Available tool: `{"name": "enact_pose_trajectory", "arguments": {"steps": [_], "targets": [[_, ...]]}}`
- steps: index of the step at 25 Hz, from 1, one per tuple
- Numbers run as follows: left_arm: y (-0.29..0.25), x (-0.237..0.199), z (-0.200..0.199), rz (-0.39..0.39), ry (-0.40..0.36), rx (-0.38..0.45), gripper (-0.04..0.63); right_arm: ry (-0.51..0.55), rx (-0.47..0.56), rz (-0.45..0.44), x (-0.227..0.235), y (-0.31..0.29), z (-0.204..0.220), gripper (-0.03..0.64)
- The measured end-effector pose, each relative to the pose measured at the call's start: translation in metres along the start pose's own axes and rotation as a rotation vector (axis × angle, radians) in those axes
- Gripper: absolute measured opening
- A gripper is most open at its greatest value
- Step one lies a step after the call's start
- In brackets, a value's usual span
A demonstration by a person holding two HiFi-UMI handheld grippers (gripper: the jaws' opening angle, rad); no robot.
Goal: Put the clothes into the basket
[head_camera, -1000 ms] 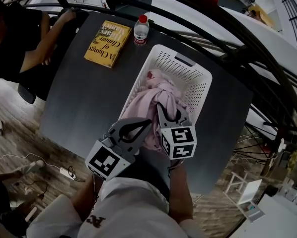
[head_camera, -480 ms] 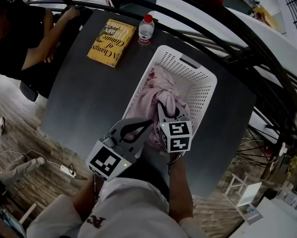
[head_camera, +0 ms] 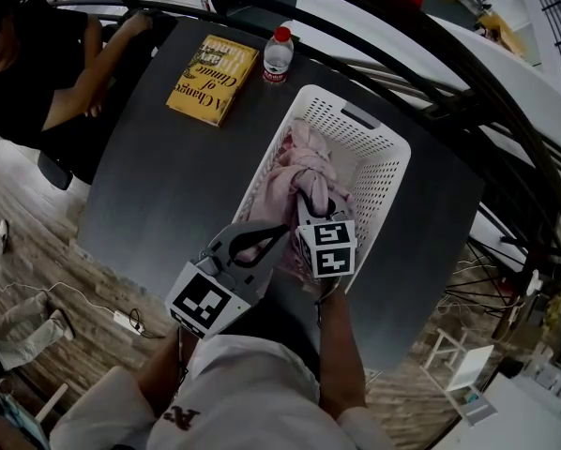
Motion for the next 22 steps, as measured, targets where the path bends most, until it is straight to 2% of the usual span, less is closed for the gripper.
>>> {"name": "enact_pose_trajectory", "arguments": {"steps": [22], "targets": [[0.0078,0.0030,-0.0002,-0.015,0.001,0.005,-0.006,0.052,-0.059,-0.021,-0.0066,-0.0048,0.0109,0.091]]}}
Point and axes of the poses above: the fingertips, and each gripper's own axes: y backward along the fingers, x to its right, z out of its underside, the point moved 3 cm from there along y, backward along the fingers, and after that the axes turned 11 degrees about x, right-handed, at the moved point
